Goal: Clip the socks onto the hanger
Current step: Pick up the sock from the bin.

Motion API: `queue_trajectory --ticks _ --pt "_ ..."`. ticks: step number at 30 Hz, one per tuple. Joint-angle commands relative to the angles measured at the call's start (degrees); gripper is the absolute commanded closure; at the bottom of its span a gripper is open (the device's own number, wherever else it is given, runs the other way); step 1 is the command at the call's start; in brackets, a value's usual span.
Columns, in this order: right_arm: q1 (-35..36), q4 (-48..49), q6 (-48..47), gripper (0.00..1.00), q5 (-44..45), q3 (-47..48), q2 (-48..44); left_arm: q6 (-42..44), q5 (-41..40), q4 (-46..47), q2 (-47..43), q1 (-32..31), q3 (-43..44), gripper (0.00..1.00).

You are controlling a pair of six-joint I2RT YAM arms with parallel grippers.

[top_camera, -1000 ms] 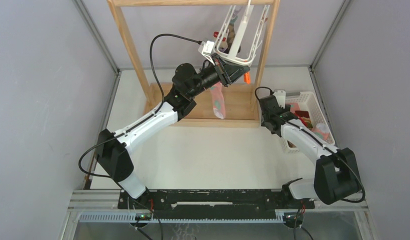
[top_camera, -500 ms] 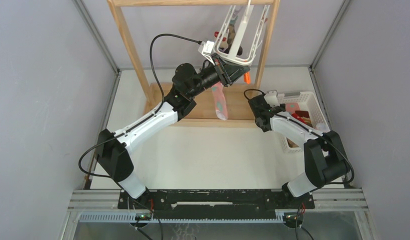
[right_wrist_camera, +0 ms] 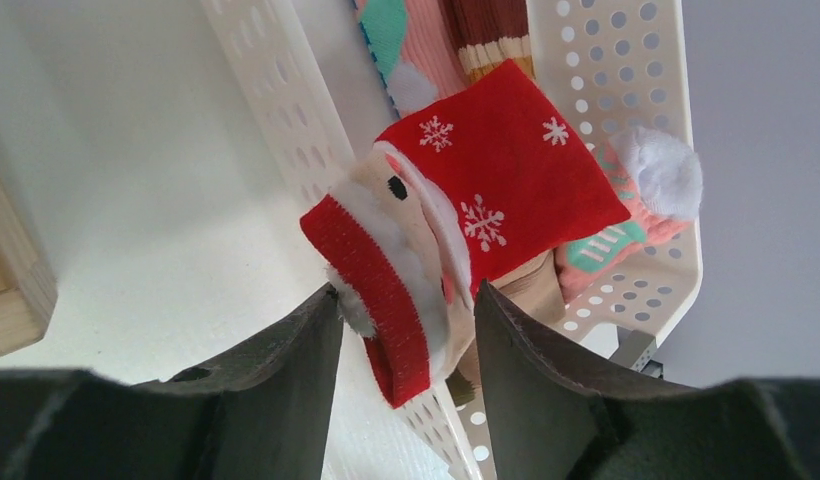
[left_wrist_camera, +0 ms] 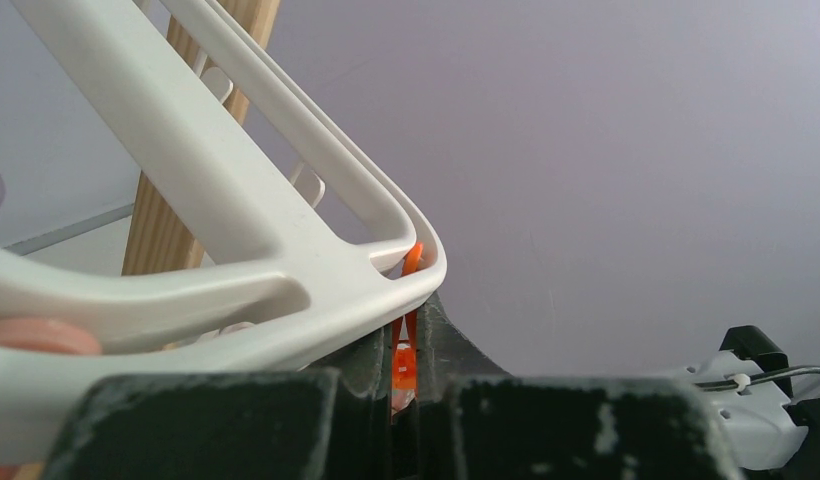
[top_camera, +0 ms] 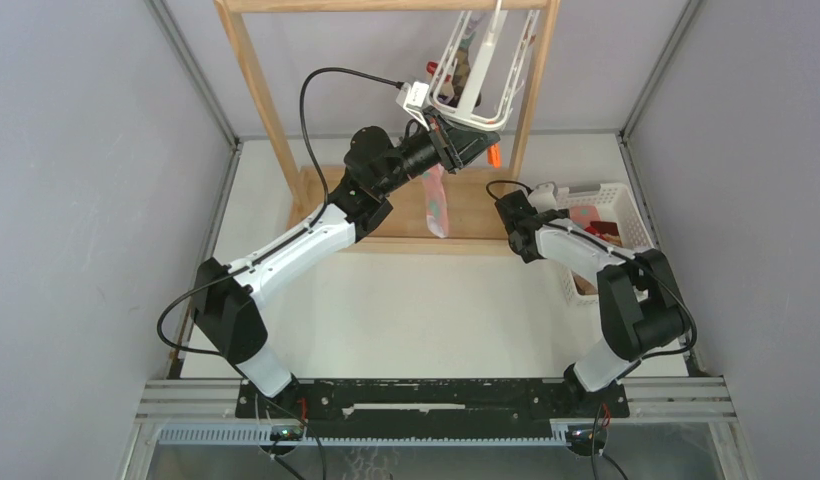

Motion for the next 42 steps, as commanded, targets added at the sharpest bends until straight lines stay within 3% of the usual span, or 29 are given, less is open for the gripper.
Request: queue_trajectory --ticks 1,11,19,28,30,36,42 --pt "-1.03 0.56 0.94 0.43 1.84 1.85 0.78 0.01 -1.34 1.61 -2.17 0.46 1.41 1.0" --pt "-0.52 1.06 1.96 0.74 1.89 1.8 0.12 0.1 -1.34 1.58 -2.02 0.47 1.49 1.0" --pt "1.66 1.3 2.37 0.76 2.07 1.83 -4.37 -0.06 -1.2 1.61 -1.93 0.51 1.63 1.0" --pt "1.76 1.65 3.05 0.62 2.36 1.5 -6.42 -0.39 -0.9 1.74 -1.84 0.48 1.67 1.0" --pt "1.76 2.02 2.99 0.68 1.82 1.27 -6.36 -0.43 -0.82 1.85 -1.92 0.42 1.59 1.0" --pt "1.55 2.02 3.59 1.0 1.77 0.79 -7.55 -0.5 -0.69 1.87 -1.95 0.38 1.58 1.0" --pt "1.32 2.3 4.39 1.0 1.66 0.21 -10.31 -0.66 -0.59 2.09 -1.96 0.42 1.54 1.0"
